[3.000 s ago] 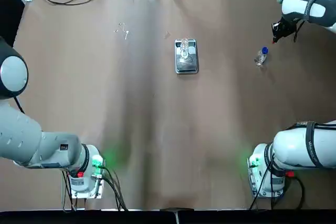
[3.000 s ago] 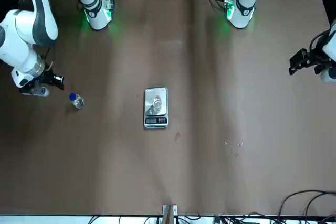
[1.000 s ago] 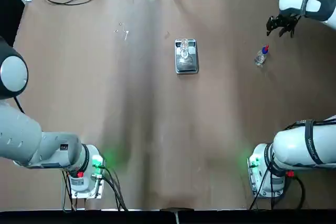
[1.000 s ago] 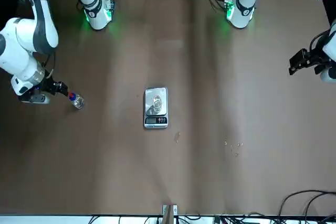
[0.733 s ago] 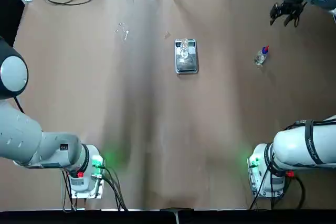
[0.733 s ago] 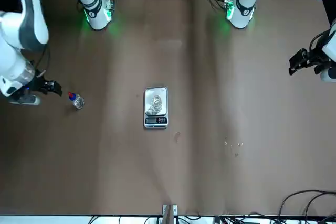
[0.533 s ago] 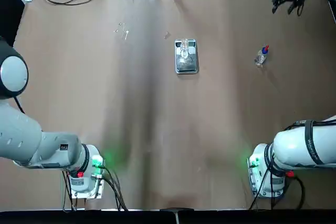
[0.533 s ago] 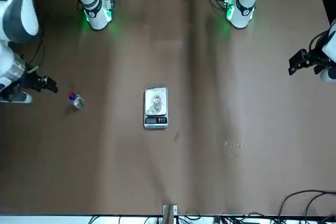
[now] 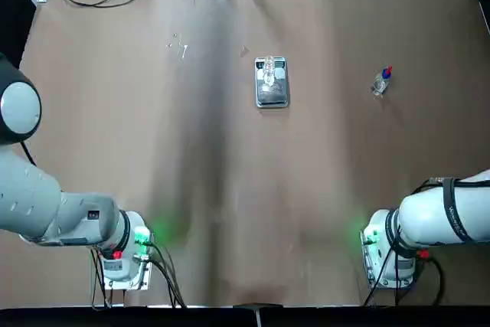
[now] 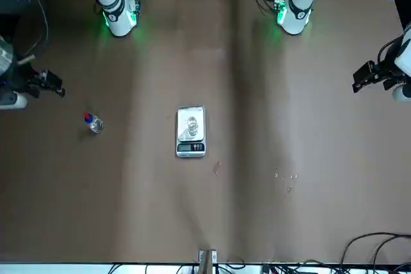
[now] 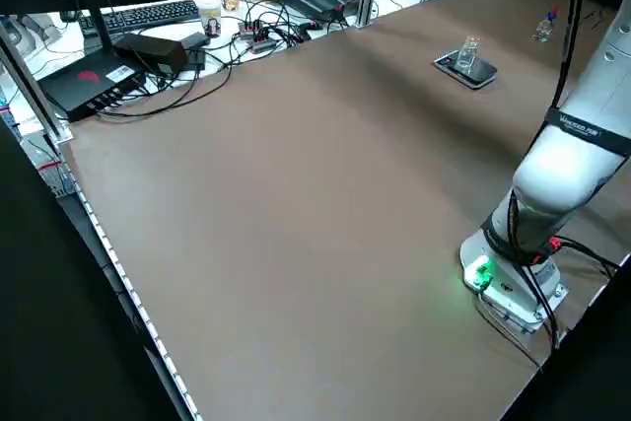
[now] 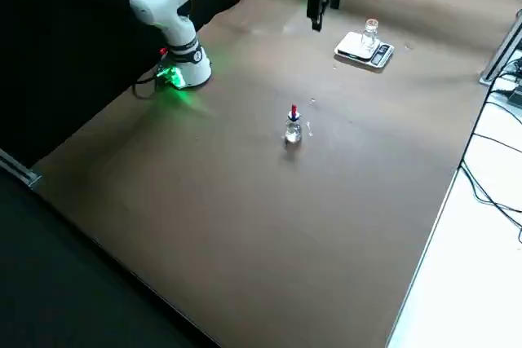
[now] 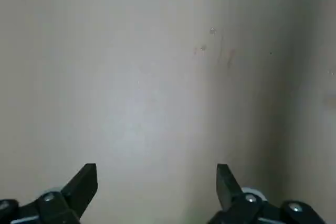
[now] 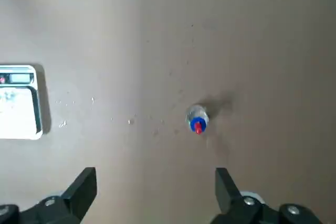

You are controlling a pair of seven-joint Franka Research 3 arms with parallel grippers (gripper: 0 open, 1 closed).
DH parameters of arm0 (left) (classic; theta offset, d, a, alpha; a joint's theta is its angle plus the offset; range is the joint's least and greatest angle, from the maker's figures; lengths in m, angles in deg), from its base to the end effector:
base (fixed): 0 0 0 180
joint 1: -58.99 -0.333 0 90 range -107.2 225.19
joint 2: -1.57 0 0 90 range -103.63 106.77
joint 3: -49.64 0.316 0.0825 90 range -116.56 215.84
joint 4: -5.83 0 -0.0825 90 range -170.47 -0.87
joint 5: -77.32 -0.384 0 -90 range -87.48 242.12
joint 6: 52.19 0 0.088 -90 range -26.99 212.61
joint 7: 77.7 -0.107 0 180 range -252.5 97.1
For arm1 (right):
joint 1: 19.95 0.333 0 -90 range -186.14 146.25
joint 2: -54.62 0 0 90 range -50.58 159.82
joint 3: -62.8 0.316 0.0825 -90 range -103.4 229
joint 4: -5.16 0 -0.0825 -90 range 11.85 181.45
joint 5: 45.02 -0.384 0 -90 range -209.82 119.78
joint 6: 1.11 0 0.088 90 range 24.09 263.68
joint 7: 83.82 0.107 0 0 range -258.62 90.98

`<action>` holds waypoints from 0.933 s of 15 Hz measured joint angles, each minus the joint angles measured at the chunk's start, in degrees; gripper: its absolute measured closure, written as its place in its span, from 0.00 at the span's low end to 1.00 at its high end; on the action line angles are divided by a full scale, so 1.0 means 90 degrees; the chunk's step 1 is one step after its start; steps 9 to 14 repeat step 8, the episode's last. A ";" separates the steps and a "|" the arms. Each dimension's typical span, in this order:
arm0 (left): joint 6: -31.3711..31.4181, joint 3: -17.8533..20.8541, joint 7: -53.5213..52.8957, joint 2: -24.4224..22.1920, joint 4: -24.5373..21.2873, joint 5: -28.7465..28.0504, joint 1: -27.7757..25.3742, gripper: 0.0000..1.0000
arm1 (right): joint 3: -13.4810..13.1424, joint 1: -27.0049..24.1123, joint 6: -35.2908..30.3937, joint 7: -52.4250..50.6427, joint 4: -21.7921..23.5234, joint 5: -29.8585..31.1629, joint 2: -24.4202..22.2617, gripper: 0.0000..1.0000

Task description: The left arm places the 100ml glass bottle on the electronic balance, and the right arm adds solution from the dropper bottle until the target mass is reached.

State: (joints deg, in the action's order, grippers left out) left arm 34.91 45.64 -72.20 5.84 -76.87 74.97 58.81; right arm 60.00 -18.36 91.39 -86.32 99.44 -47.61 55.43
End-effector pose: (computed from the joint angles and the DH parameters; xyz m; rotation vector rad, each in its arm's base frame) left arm 0.5722 -0.0319 0.6380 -3.1057 -0.0491 -0.0083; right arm 0.5598 -0.0070 0.5852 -3.0949 -0.0302 0.0677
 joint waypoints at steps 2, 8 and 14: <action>0.0000 0.0000 0.0002 0.0000 0.0000 0.0000 -0.0004 0.00 | -0.0006 0.0000 -0.0326 0.0000 -0.0195 0.0000 -0.0091 0.00; 0.0000 0.0000 0.0004 0.0000 0.0000 0.0000 -0.0009 0.00 | -0.0004 0.0015 -0.0426 -0.0001 -0.0132 -0.0004 -0.0332 0.00; 0.0000 0.0000 0.0004 0.0000 0.0000 0.0000 -0.0009 0.00 | -0.0004 0.0015 -0.0426 -0.0001 -0.0132 -0.0004 -0.0332 0.00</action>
